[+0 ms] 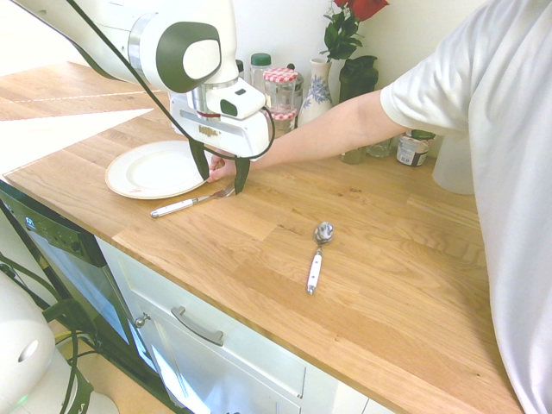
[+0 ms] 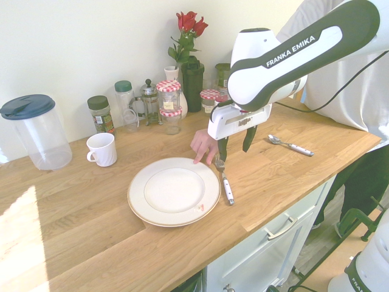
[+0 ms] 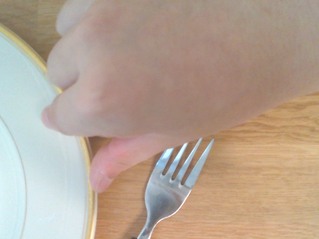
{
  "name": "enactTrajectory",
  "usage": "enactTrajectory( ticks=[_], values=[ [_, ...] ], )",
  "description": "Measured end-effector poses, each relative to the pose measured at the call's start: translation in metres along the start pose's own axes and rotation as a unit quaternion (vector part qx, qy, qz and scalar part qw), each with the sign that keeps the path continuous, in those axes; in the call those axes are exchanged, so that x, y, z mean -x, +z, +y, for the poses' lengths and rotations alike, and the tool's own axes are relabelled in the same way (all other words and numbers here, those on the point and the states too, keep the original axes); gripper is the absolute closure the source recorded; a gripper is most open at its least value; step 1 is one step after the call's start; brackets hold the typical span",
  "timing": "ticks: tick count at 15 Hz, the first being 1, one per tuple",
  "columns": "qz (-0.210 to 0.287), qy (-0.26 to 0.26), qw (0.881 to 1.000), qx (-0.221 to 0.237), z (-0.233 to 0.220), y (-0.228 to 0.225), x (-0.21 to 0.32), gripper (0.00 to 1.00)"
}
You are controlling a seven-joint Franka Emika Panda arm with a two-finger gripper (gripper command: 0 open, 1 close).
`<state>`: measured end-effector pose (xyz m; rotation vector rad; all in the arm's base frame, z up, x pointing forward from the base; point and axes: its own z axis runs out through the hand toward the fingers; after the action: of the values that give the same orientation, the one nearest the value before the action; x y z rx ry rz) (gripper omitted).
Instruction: Put the fork into the plate
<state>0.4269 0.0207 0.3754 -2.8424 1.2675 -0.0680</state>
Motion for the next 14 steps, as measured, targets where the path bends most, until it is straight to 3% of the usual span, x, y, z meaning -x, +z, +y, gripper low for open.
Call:
enactTrajectory(
  ticks=[7,14],
  values=[
    [0.005,-0.008,1.0,0.006,-0.012,-0.01,0.012,0.0],
    [0.045,0.065,0.995,0.056,-0.015,-0.03,0.087,0.0]
  ],
)
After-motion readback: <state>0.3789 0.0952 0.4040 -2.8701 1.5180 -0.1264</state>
